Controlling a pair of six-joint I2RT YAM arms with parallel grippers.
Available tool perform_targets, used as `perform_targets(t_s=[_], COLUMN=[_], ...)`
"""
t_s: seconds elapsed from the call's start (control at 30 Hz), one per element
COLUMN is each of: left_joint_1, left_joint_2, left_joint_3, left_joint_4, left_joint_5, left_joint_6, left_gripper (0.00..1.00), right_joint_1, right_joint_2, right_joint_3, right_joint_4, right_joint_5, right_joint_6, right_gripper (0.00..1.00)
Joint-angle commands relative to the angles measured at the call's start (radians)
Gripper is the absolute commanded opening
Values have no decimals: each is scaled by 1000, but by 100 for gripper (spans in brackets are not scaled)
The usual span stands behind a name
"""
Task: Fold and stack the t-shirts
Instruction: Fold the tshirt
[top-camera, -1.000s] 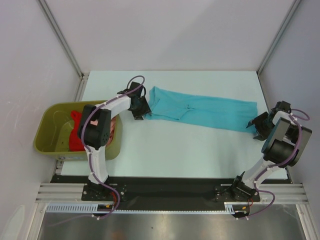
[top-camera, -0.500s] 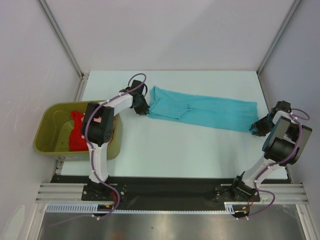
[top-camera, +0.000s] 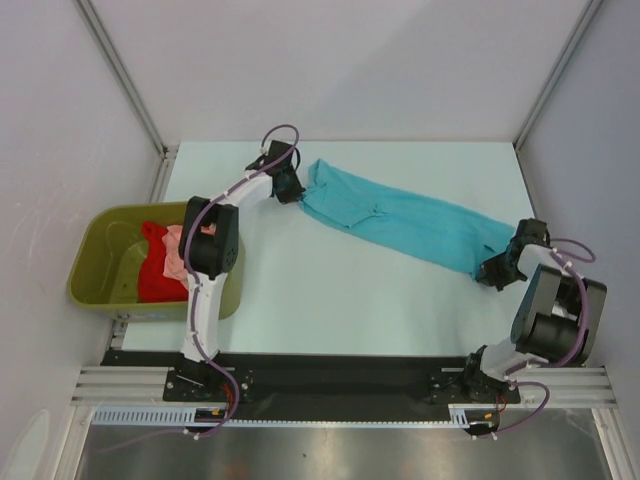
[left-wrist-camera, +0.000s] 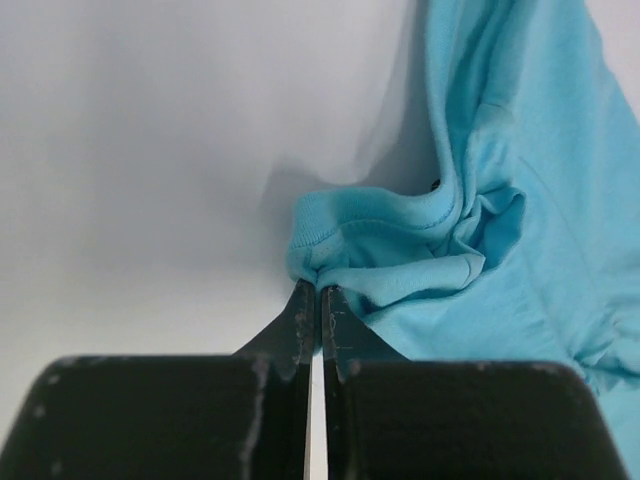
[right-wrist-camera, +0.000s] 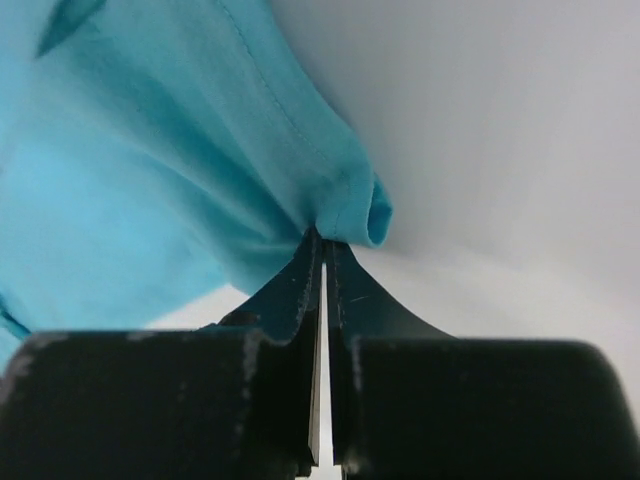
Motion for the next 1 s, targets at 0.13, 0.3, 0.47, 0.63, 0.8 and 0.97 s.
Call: perform_targets(t_s=[0.13, 0.3, 0.47, 0.63, 0.8, 0.97], left_joint_1=[31, 56, 74, 82, 82, 80], left_joint_2=[156, 252, 324, 303, 217, 63], left_joint_3=[266, 404, 487, 530, 503, 339], left_joint_4=[93, 143, 162, 78, -27, -45], left_joint_5=[36, 111, 157, 108, 30, 35], left_joint_6=[66, 50, 42, 121, 189, 198], left_gripper=[0, 1, 1, 13, 39, 59], right_joint_1=[271, 620, 972, 1216, 1296, 1303], right_joint_2=[-269, -440, -478, -337, -200, -238], right_joint_3=[-179, -258, -281, -239, -144, -26], right_joint_4=[-273, -333, -313, -187, -147, -239], right_joint_5=[87, 102, 153, 113, 30, 61], right_joint_6=[254, 518, 830, 959, 909, 654], right_gripper=[0, 0, 0, 0, 24, 57])
